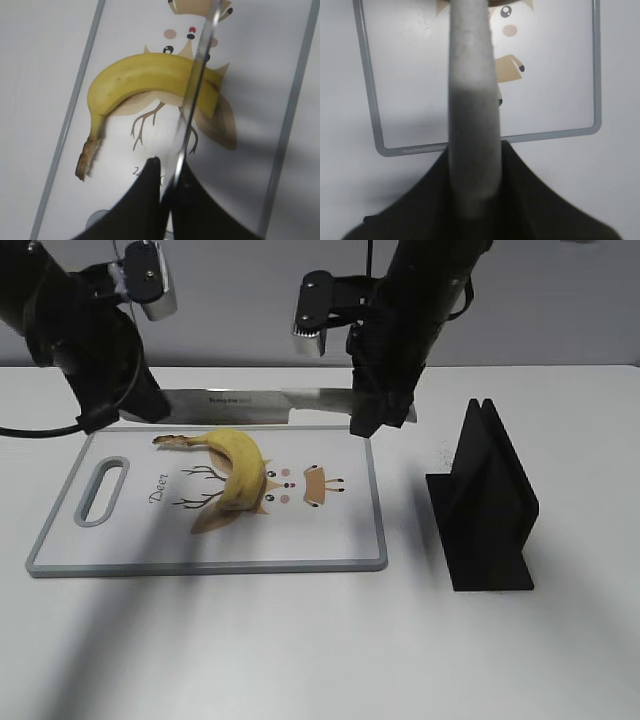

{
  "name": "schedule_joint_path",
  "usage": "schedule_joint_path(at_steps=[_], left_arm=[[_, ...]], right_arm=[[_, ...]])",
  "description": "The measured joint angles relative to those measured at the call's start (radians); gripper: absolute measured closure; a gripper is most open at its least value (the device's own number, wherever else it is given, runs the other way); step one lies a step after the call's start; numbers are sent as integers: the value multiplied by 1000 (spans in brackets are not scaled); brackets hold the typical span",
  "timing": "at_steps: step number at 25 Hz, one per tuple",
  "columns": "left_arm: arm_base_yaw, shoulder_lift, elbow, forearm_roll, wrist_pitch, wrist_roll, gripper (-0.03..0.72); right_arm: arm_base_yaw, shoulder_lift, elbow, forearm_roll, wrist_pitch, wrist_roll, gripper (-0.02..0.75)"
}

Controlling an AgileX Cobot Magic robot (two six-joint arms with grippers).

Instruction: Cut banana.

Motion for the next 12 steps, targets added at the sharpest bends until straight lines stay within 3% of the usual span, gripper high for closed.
schedule_joint_path(at_steps=[12], left_arm=[[-25,115,0,-30,-11,-1,657]], right_arm=[[-3,69,0,-35,43,15,560]])
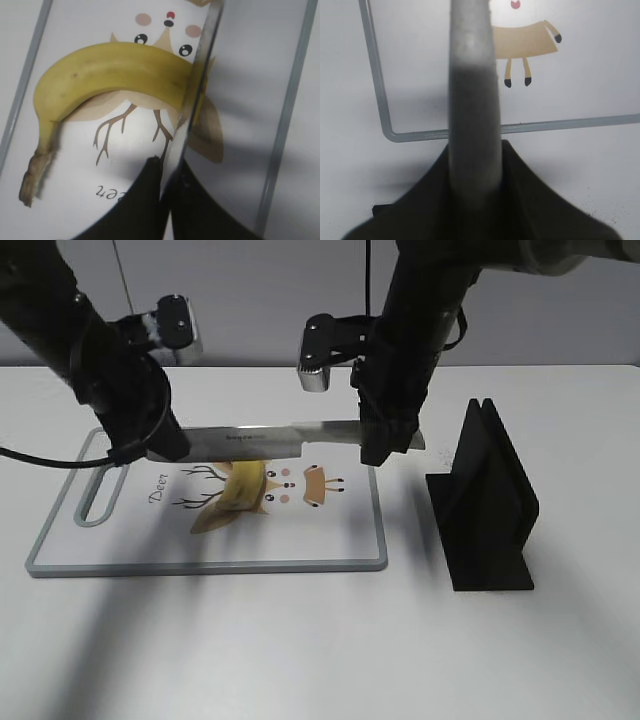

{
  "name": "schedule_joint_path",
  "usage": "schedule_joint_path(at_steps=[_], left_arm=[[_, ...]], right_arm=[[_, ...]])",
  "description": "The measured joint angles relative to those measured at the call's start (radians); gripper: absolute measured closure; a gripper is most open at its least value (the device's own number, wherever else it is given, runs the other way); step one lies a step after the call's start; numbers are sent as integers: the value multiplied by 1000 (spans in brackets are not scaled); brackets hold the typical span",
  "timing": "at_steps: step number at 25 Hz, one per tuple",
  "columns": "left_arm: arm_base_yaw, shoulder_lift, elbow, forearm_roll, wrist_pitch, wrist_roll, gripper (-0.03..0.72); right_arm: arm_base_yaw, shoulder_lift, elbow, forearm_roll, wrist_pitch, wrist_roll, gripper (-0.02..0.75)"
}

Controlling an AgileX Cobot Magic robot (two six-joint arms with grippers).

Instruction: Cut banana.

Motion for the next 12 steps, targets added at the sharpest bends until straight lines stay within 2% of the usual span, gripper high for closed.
schedule_joint_path(at_steps=[12], left_arm=[[-2,51,3,1,-36,-6,657]], right_arm=[[-3,64,-1,-7,-9,5,560]])
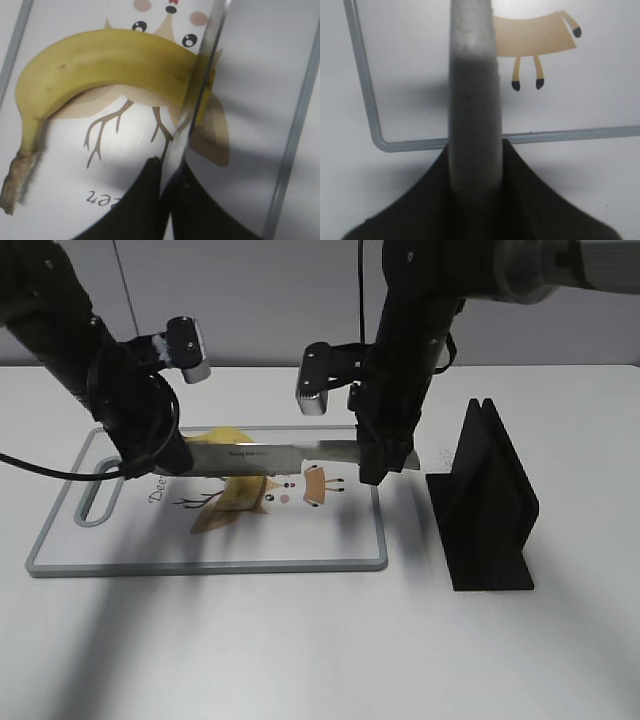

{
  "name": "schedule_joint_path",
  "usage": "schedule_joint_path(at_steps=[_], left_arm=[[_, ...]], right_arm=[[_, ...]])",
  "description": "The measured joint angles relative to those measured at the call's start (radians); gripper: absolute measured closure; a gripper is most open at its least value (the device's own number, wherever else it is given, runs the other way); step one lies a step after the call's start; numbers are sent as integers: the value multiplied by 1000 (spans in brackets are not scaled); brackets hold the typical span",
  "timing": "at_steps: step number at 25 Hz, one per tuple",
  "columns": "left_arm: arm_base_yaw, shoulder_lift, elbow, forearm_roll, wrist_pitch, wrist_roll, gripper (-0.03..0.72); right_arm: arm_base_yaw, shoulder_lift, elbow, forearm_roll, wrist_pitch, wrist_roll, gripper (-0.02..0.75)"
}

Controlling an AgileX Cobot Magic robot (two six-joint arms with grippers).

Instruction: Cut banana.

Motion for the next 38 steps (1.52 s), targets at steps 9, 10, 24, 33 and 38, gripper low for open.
schedule_joint_path(at_steps=[9,10,24,33,38], left_arm=[[-19,16,19,-14,-33,-1,657],[-23,20,22,-14,-38,-1,657],[-32,36,22,4,-61,-8,657],[-34,32,52,12,-121,-7,657],[-37,30,141,-4,-251,-2,657]], right_arm=[[-2,1,0,-15,7,0,560],[-3,1,0,-18,9,-1,560],[-3,22,0,-22,-5,-1,558],[-5,63,-8,-22,-7,-1,555],[-5,76,-8,-23,-53,-3,550]])
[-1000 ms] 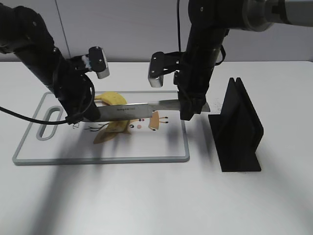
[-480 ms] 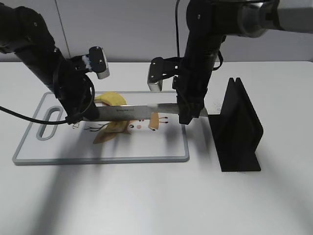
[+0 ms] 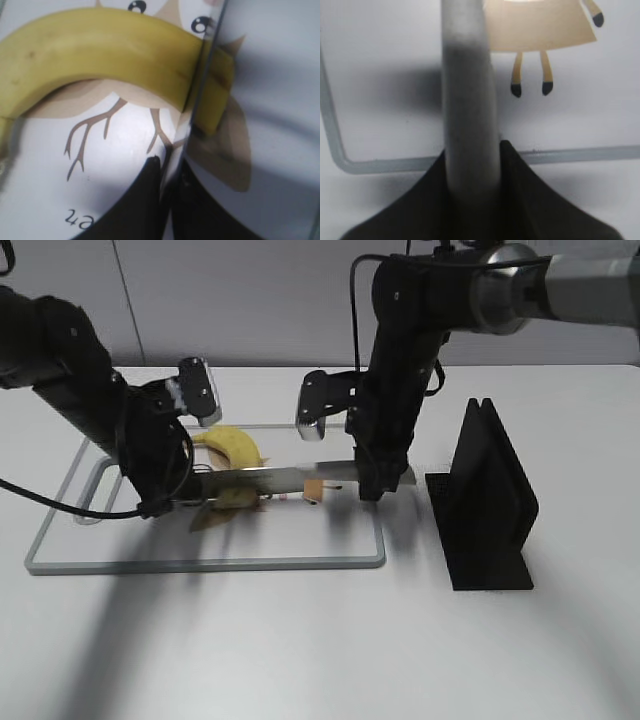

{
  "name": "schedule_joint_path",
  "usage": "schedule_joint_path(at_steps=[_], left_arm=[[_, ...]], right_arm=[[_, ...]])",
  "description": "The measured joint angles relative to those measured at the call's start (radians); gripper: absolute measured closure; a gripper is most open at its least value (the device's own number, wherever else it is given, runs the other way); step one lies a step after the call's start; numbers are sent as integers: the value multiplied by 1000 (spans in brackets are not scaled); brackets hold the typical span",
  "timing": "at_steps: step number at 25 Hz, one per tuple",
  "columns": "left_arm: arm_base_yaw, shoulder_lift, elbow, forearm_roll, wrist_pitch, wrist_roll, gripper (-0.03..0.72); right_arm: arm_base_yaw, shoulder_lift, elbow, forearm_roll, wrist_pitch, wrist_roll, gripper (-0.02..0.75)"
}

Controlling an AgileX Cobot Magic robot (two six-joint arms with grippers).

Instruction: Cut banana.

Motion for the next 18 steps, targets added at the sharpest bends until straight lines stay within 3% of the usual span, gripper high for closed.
schedule_joint_path(at_steps=[18], left_arm=[[-4,6,22,2,-42,6,656]], right_arm=[[1,52,-9,16,5,-1,540]])
